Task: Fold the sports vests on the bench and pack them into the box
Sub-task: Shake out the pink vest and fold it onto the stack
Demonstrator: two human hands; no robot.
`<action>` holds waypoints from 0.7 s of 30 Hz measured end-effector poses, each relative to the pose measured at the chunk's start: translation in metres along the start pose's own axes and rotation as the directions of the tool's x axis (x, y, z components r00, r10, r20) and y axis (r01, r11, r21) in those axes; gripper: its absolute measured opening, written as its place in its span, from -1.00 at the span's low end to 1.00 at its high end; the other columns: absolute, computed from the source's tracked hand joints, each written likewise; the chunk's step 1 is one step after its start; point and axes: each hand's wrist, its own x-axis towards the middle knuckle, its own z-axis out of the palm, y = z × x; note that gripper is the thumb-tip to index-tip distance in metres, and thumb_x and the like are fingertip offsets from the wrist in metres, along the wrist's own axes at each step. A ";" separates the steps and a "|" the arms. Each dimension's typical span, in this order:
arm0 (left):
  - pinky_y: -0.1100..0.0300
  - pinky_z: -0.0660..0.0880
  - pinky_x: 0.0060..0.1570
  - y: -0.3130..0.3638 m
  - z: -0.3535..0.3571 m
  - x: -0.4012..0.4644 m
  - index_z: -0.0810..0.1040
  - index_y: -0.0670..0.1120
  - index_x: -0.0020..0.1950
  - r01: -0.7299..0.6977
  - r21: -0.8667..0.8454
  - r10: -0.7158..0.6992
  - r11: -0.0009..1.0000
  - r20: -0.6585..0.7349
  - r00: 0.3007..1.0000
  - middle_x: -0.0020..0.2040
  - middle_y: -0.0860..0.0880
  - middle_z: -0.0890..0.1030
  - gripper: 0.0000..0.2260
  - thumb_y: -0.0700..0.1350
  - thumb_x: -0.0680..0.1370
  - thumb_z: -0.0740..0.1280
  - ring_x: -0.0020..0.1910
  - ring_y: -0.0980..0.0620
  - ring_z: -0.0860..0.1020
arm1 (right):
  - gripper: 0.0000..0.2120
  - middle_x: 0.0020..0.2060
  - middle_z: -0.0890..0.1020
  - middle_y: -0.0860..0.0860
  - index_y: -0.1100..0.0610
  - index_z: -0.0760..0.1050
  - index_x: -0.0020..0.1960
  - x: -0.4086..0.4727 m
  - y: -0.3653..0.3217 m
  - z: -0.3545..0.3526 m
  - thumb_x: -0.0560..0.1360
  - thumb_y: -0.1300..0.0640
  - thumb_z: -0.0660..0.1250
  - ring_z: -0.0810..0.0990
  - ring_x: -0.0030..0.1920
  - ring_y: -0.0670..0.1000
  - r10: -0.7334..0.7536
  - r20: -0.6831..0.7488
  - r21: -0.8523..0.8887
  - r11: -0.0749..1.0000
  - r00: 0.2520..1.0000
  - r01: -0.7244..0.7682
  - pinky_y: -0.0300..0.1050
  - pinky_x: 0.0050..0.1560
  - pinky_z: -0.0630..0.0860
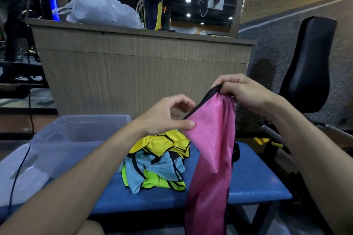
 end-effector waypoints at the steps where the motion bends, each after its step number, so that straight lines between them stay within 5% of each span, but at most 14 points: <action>1: -0.16 0.50 0.25 -0.001 0.004 -0.002 0.61 -0.07 0.16 -0.033 0.015 0.033 0.999 -0.031 0.999 0.07 -0.02 0.68 -0.67 -0.14 0.45 0.59 0.10 -0.01 0.63 | -0.63 -0.24 0.65 0.03 0.15 0.65 -0.13 0.000 0.000 -0.001 0.53 0.45 0.13 0.53 -0.27 -0.12 -0.001 -0.006 -0.015 1.000 1.000 0.001 -0.31 -0.30 0.42; 5: -0.14 0.51 0.15 -0.004 0.020 -0.010 0.61 -0.01 0.12 -0.114 0.062 0.120 0.992 -0.102 0.988 -0.02 0.05 0.66 -0.71 -0.07 0.45 0.58 0.01 0.03 0.62 | -0.70 -0.27 0.65 -0.02 0.31 0.62 -0.05 -0.002 0.001 -0.002 0.55 0.47 0.11 0.54 -0.31 -0.19 -0.016 -0.049 -0.071 0.997 0.999 0.013 -0.40 -0.28 0.44; 9: -0.04 0.49 0.02 -0.012 0.044 -0.016 0.67 -0.02 -0.06 -0.238 0.329 0.301 0.914 -0.157 0.941 -0.16 0.14 0.64 -0.90 -0.02 0.52 0.50 -0.06 0.07 0.53 | -0.73 -0.29 0.65 -0.04 0.38 0.60 -0.02 -0.004 0.008 0.000 0.56 0.47 0.12 0.55 -0.33 -0.22 -0.049 -0.100 -0.074 0.996 0.994 0.042 -0.42 -0.30 0.43; 15: 0.20 0.23 0.00 -0.013 0.064 -0.021 0.71 0.02 0.03 -0.383 0.652 0.565 0.655 -0.084 0.821 -0.10 0.19 0.64 -0.81 0.10 0.58 0.39 0.03 0.04 0.43 | -0.67 -0.28 0.67 -0.09 0.27 0.63 0.00 -0.002 0.018 0.000 0.56 0.48 0.11 0.55 -0.36 -0.24 -0.049 -0.163 -0.067 0.997 0.985 0.038 -0.41 -0.34 0.43; 21: 0.20 0.21 -0.04 -0.009 0.052 -0.018 0.72 0.02 0.08 -0.388 0.710 0.595 0.587 -0.054 0.802 -0.14 0.17 0.61 -0.77 0.11 0.60 0.36 -0.05 0.03 0.43 | -0.65 -0.24 0.67 -0.10 0.22 0.64 0.02 -0.002 0.023 -0.004 0.57 0.47 0.11 0.57 -0.30 -0.23 -0.038 -0.170 -0.015 0.999 0.985 0.036 -0.41 -0.31 0.44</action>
